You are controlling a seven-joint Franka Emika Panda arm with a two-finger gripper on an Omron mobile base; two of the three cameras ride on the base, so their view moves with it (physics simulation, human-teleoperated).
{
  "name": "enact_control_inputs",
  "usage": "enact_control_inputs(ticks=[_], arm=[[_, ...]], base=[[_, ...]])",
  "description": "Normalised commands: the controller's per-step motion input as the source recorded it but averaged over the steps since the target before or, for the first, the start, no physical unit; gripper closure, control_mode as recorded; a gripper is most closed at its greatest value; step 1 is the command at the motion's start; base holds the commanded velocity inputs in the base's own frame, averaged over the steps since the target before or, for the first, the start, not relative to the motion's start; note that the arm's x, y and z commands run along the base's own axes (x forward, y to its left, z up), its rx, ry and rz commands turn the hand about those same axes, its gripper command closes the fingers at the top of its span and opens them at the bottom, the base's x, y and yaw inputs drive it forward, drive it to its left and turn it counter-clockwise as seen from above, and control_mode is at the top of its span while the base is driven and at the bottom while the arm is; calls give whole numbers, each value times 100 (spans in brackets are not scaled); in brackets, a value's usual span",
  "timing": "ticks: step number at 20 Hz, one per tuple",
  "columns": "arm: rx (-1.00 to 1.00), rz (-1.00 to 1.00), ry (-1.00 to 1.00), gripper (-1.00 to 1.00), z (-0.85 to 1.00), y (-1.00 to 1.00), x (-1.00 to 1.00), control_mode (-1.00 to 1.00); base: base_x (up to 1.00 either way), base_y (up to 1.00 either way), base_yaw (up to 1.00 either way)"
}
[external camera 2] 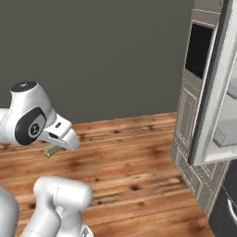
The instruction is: Retrieve the butter from the fridge and place it on a plate on the dining table. Then retrieve the butter knife by the fridge and place it near the plate.
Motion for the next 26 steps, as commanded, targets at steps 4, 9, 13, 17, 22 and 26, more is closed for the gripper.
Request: enact_control_inputs(ticks=[4,9,13,17,22,26], arm=[[0,0,0,100,0,0,0,100],[0,0,0,100,0,0,0,100],[0,0,0,100,0,0,0,100],[0,0,0,100,0,0,0,100],[0,0,0,100,0,0,0,100],[0,0,0,100,0,0,0,100]], base=[[0,0,100],[1,0,100],[2,0,100],[2,0,100],[38,-9,91],[59,-10,88]])
